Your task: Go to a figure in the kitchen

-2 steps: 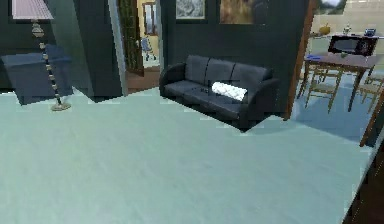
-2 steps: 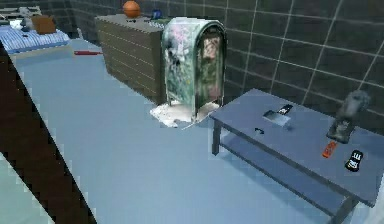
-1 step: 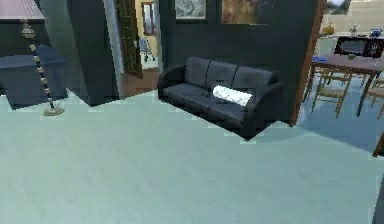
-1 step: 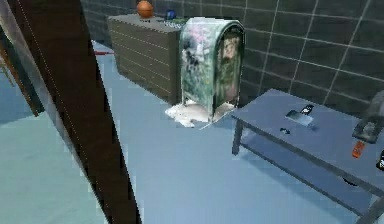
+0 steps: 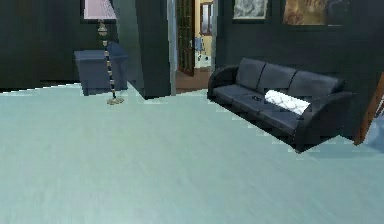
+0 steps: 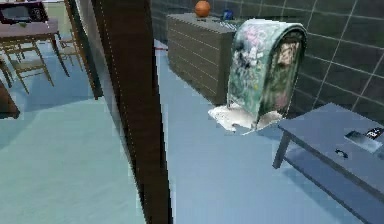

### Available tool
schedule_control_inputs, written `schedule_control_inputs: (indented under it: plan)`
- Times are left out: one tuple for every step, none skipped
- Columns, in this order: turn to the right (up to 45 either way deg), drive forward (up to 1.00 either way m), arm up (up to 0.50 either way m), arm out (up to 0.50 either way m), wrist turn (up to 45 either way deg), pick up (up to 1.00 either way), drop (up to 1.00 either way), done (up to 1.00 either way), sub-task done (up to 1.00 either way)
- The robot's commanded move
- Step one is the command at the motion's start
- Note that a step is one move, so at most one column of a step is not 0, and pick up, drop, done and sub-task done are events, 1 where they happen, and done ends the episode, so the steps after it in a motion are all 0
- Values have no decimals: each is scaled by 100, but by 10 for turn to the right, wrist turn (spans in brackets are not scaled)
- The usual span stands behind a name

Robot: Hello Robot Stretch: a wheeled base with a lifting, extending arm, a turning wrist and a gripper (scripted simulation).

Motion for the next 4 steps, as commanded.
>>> schedule_control_inputs:
  plan:
    - [0,30,0,0,0,0,0,0,0]
    - [450,0,0,0,0,0,0,0,0]
    - [90,0,0,0,0,0,0,0,0]
    - [0,100,0,0,0,0,0,0,0]
